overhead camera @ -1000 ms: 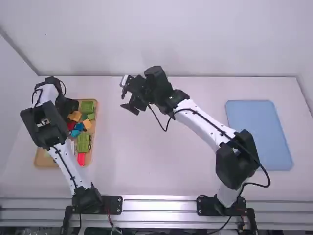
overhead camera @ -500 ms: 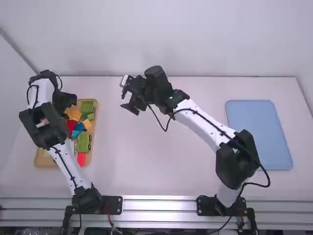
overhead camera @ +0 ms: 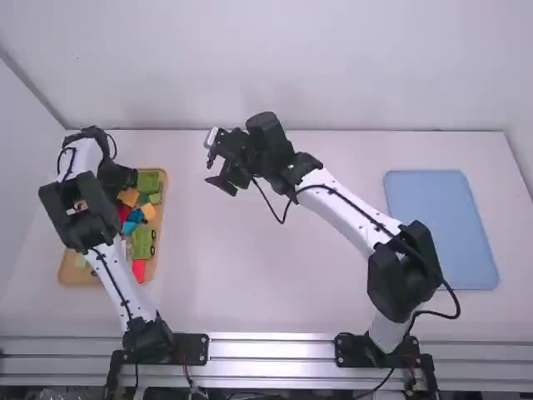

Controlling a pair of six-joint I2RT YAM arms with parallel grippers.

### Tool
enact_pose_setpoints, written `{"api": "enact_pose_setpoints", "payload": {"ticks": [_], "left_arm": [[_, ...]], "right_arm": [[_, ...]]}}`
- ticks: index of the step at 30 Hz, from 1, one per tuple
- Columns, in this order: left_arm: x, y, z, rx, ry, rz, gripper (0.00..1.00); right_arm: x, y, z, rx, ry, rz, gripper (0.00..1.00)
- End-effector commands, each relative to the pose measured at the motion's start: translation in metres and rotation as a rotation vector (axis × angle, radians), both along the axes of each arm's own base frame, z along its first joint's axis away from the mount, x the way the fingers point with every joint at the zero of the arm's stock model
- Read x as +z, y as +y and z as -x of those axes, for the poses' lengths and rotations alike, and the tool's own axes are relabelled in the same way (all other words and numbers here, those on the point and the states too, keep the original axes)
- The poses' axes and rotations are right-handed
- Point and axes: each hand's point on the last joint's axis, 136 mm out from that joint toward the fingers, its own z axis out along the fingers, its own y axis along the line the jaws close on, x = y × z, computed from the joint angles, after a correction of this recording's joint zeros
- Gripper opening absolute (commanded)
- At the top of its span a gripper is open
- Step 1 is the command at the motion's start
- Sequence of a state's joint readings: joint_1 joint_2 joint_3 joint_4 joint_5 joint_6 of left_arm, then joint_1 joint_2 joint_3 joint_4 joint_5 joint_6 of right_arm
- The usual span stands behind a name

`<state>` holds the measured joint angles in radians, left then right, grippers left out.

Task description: Assemble lego blocks to make yellow taxi

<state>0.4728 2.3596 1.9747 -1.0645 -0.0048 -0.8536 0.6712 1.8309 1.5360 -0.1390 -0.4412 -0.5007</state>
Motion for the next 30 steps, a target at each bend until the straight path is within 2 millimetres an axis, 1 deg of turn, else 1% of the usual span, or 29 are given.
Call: {"api": "enact_pose_setpoints", "payload": {"ticks": [1, 4, 5, 10, 14, 16, 18, 21, 23, 25, 27, 28, 29, 30], "left_arm": [[-0.001, 0.002, 0.007, 0.028, 0.020, -0.006, 0.74], [-0.002, 0.005, 0.003, 0.042, 0.004, -0.021, 0.68], [-0.004, 0.006, 0.002, 0.050, -0.003, -0.026, 0.67], [-0.010, -0.003, -0.010, 0.036, -0.049, -0.004, 0.68], [-0.010, 0.002, -0.010, 0.028, -0.041, -0.037, 0.68], [-0.012, -0.001, -0.011, 0.020, -0.037, -0.042, 0.71], [-0.014, -0.003, -0.007, 0.035, -0.023, -0.036, 0.72], [-0.017, 0.000, -0.001, 0.069, -0.004, -0.046, 0.70], [-0.021, -0.002, 0.000, 0.069, -0.003, -0.036, 0.60], [-0.022, -0.002, -0.001, 0.070, -0.008, -0.040, 0.44], [-0.021, 0.001, 0.000, 0.075, -0.007, -0.044, 0.31], [-0.019, 0.003, 0.000, 0.048, -0.012, -0.042, 0.22], [-0.019, 0.003, -0.002, 0.000, -0.016, -0.046, 0.22], [-0.017, 0.005, -0.006, -0.095, -0.031, -0.053, 0.25]], "right_arm": [[0.004, 0.002, 0.001, 0.004, -0.002, -0.006, 0.98], [0.003, 0.002, 0.001, 0.007, -0.006, -0.002, 0.98], [0.003, 0.002, 0.001, 0.007, -0.005, -0.002, 0.98], [0.002, 0.002, 0.001, 0.007, -0.003, -0.001, 0.98], [0.000, 0.001, 0.002, 0.006, 0.005, 0.004, 0.98], [-0.001, 0.000, 0.003, 0.007, 0.009, 0.009, 0.98], [-0.002, 0.000, 0.003, 0.007, 0.013, 0.012, 0.98], [-0.002, 0.000, 0.003, 0.007, 0.014, 0.013, 0.98], [-0.003, 0.000, 0.004, 0.007, 0.018, 0.016, 0.98], [-0.004, -0.001, 0.004, 0.006, 0.019, 0.018, 0.98], [-0.005, -0.001, 0.005, 0.007, 0.023, 0.021, 0.98], [-0.006, -0.002, 0.005, 0.006, 0.028, 0.025, 0.98], [-0.006, -0.002, 0.005, 0.003, 0.028, 0.028, 0.98], [-0.008, -0.003, 0.004, -0.003, 0.030, 0.034, 0.98]]}}
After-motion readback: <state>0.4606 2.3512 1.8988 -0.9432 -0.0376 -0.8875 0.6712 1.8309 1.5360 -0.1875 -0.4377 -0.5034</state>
